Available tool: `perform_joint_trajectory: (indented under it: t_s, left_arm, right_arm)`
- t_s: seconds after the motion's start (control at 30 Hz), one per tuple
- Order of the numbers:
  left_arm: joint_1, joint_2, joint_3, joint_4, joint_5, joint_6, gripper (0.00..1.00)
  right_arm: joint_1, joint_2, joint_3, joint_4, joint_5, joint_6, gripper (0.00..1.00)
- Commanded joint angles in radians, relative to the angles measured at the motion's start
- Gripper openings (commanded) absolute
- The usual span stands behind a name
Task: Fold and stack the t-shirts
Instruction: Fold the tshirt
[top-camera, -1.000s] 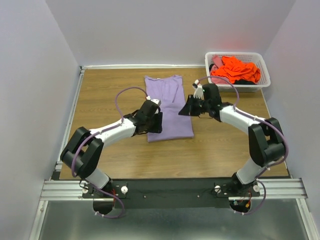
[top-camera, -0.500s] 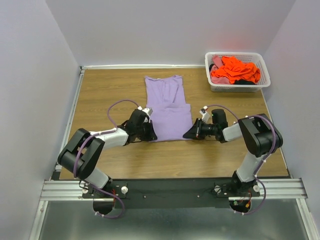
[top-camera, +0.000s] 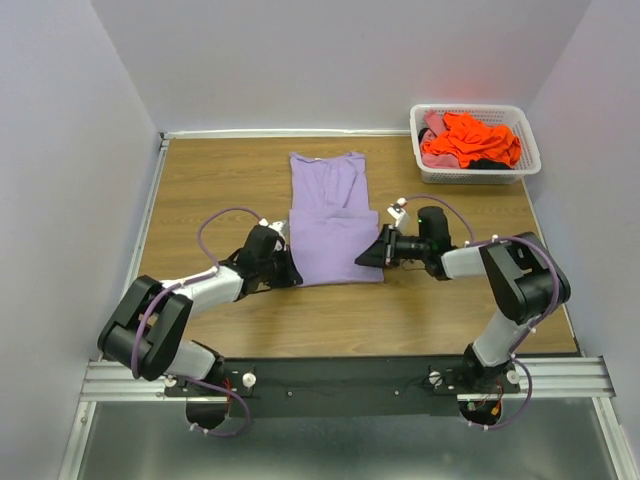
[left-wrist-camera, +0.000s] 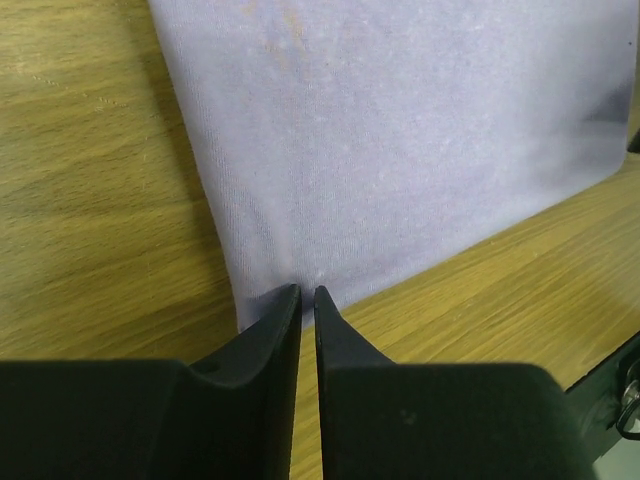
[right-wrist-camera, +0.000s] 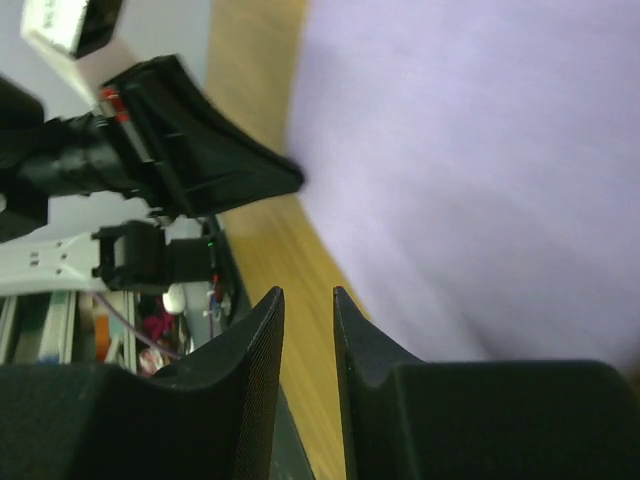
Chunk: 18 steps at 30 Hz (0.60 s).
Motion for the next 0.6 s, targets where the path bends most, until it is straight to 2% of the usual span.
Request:
perform_joint_trajectory:
  t_s: [0.0,0.1,0.27,0.37,0.47,0.53,0.57]
  left_arm:
    - [0.004,-0.013,0.019,-0.037,-0.020,-0.001,0.17]
    - [0.004,-0.061,0.030,-0.044,-0.054,-0.010,0.18]
    - [0.013,-0.139,0.032,-0.080,-0.138,-0.032,0.18]
    - [0.016,-0.213,0.032,-0.116,-0.211,-0.046,0.18]
    - [0.019,-0.335,0.038,-0.175,-0.351,-0.070,0.19]
    - [0.019,-0.440,0.044,-0.207,-0.432,-0.073,0.21]
    - [0.019,-0.472,0.044,-0.216,-0.471,-0.073,0.30]
  right_arm:
    - [0.122,0.034,0.107,0.050,-0.053,0.055,0.33]
    - [0.187,0.127,0.151,0.128,-0.048,0.104,0.33]
    - [0.227,0.282,0.185,0.186,-0.036,0.119,0.33]
    - [0.227,0.354,0.184,0.191,-0.022,0.108,0.32]
    - [0.227,0.390,0.176,0.190,-0.025,0.101,0.32]
    - [0.227,0.364,0.170,0.188,-0.026,0.098,0.32]
    - [0.225,0.344,0.161,0.185,-0.025,0.098,0.32]
